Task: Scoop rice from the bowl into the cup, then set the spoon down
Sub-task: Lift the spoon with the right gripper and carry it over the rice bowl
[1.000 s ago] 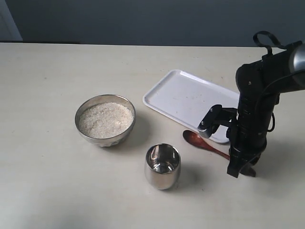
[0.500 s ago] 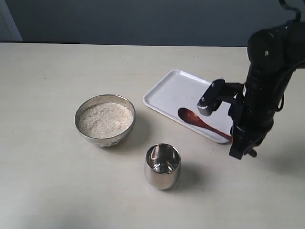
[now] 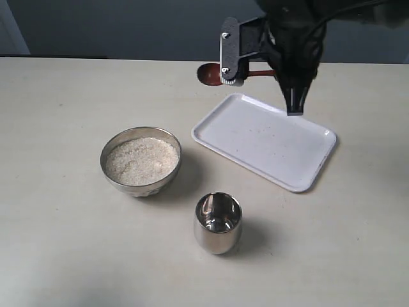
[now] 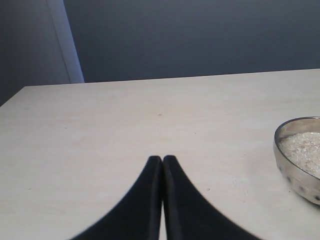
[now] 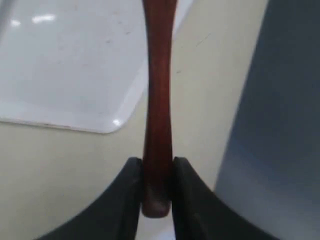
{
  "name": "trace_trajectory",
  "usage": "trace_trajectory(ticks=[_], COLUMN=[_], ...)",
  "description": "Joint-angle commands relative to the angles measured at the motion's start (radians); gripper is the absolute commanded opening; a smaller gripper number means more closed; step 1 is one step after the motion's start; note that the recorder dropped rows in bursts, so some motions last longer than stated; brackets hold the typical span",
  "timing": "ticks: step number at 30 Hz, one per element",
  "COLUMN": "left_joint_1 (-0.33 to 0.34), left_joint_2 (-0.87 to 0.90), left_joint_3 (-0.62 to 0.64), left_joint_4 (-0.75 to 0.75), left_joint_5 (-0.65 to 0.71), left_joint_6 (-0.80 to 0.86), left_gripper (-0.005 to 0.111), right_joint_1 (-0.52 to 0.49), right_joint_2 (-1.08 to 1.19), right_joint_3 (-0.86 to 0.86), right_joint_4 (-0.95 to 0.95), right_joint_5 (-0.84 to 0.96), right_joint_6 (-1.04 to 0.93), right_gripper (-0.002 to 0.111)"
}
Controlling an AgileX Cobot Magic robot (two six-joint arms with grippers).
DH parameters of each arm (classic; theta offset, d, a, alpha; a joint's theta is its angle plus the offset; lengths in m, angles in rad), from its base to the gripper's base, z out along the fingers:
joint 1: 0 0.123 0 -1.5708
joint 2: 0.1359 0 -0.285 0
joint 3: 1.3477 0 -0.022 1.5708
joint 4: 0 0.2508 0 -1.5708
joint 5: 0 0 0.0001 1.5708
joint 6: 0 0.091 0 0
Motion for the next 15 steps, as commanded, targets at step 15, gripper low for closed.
trace_trajectory(ticks=[15], left_joint_1=[0.005], left_joint_2=[-0.004], left_joint_3=[-0.002], left_joint_4=[0.004], left_joint_5=[-0.012], left_joint_6=[-0.005], left_gripper=[0.001], right_joint_1=[0.198], right_joint_2=[0.26], right_joint_3=[-0.039], right_joint_4=[-0.296], right_joint_5=[-0.199], right_joint_6=[-0.06], right_gripper=[0.0])
